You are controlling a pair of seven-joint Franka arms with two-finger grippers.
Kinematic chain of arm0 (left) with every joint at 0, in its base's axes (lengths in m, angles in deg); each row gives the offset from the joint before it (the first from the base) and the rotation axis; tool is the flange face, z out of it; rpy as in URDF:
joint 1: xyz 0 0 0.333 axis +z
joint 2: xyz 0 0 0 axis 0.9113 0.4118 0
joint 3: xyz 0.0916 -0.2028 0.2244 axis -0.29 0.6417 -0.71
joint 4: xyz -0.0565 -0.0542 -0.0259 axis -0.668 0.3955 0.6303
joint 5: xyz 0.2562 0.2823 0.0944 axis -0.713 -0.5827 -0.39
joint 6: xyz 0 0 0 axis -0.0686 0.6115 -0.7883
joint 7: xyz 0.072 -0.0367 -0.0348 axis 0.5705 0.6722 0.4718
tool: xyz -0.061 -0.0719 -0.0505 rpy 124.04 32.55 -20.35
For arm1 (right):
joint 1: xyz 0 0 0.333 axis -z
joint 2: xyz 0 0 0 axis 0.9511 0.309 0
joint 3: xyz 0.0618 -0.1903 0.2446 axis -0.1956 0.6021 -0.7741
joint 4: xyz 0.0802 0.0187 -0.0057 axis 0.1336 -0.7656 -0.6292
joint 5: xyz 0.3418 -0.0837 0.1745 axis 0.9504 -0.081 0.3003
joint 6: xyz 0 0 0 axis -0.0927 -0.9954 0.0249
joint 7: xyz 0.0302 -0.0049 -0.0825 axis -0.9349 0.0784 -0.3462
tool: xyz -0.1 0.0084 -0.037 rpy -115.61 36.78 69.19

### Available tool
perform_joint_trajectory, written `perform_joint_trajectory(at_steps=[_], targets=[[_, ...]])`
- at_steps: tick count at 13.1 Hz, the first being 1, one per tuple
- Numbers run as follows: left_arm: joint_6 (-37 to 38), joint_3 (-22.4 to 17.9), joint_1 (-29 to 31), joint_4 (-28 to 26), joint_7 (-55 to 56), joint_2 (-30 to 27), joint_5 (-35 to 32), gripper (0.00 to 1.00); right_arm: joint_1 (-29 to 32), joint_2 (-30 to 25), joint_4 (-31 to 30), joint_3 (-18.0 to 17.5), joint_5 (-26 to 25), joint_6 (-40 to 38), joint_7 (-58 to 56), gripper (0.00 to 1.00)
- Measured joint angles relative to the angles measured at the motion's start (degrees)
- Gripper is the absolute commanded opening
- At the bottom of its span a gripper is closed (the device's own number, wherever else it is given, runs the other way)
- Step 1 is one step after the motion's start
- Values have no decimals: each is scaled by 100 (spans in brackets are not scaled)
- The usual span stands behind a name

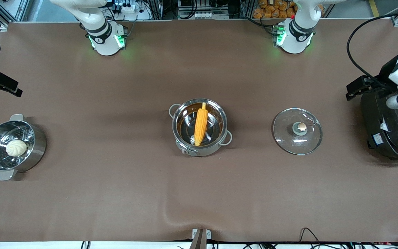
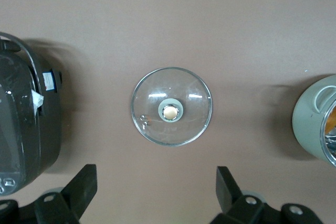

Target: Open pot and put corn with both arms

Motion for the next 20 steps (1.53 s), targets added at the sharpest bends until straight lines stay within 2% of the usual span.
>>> perform_joint_trajectory(at_steps=[12, 20], targets=[[296, -141, -70, 0, 134, -132, 8, 100, 0, 29, -14, -8, 19, -6, -259, 100], [413, -234, -68, 0, 134, -134, 8, 100, 1, 28, -11, -6, 242, -102, -567, 100]])
